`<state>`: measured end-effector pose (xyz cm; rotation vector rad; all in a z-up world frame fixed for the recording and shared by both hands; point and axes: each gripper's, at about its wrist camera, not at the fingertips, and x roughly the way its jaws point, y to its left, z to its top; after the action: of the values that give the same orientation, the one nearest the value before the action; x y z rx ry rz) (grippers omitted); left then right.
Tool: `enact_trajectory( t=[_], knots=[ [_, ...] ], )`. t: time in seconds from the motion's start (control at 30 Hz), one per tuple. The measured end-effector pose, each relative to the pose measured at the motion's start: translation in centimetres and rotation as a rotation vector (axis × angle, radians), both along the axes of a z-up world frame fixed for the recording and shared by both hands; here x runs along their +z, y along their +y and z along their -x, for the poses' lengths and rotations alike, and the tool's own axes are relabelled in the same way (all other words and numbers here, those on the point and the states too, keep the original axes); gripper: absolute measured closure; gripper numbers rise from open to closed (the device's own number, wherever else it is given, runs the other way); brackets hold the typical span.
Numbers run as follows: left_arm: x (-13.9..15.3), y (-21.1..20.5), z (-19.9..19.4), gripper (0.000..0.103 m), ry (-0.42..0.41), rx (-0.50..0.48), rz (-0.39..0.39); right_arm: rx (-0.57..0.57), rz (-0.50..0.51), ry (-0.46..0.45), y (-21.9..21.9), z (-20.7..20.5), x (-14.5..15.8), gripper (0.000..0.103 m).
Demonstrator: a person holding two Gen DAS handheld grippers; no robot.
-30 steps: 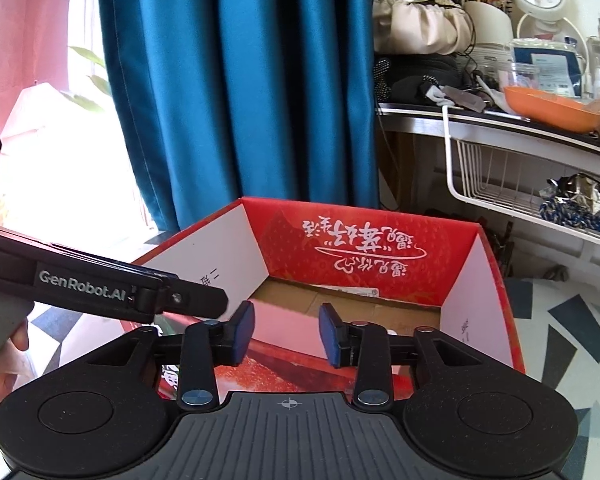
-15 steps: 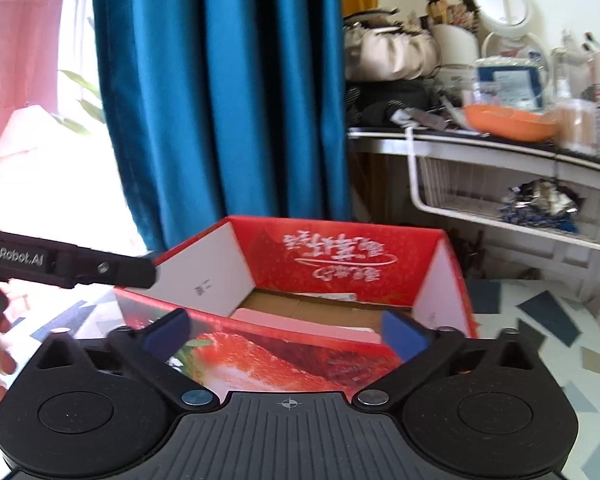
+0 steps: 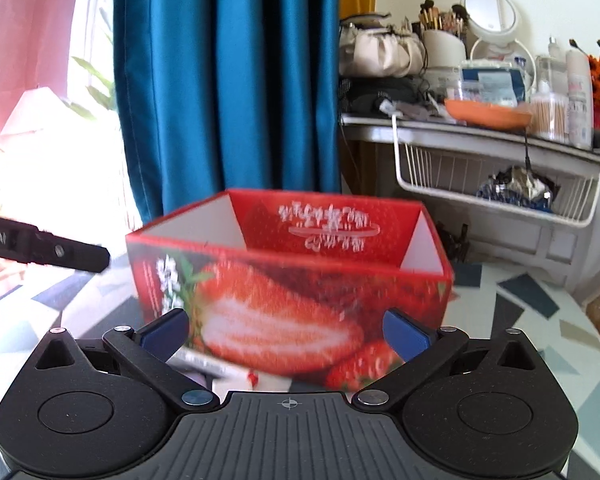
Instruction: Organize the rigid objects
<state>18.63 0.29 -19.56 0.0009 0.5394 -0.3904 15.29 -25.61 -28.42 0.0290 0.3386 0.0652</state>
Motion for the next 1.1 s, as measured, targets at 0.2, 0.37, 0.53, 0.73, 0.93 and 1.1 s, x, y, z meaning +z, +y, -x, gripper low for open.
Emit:
enact_trajectory(
  t=[0.2,0.37,0.53,0.73,0.93,1.1],
  knots=[
    [-2.7,0.5,0.6,0.000,0.099,0.048,-0.029,0.043,-0.037,0.082,0.6,0.3,-2.9,0.001],
    [-4.2,0.5,0.8,0.000,0.131,0.102,-0.089,0.095,-0.001,0.097,1.8,0.3,-3.7,0.005],
    [-5.2,1.6,0.5,0.000,0.165,0.129,-0.080,0.148,0.021,0.125,3.1,0.2,-4.2,0.006],
    [-5.5,2.1,0.8,0.000,0.174,0.146,-0.083,0.222,0.083,0.198,5.2,-0.3,-5.3,0.029],
    [-5.4,1.9,0.8,0.000,0.179,0.141,-0.077,0.253,0.142,0.226,6.5,-0.5,-5.8,0.046],
    [-5.4,1.6,1.0,0.000,0.180,0.123,-0.077,0.240,0.118,0.271,5.8,-1.3,-6.3,0.065]
  ],
)
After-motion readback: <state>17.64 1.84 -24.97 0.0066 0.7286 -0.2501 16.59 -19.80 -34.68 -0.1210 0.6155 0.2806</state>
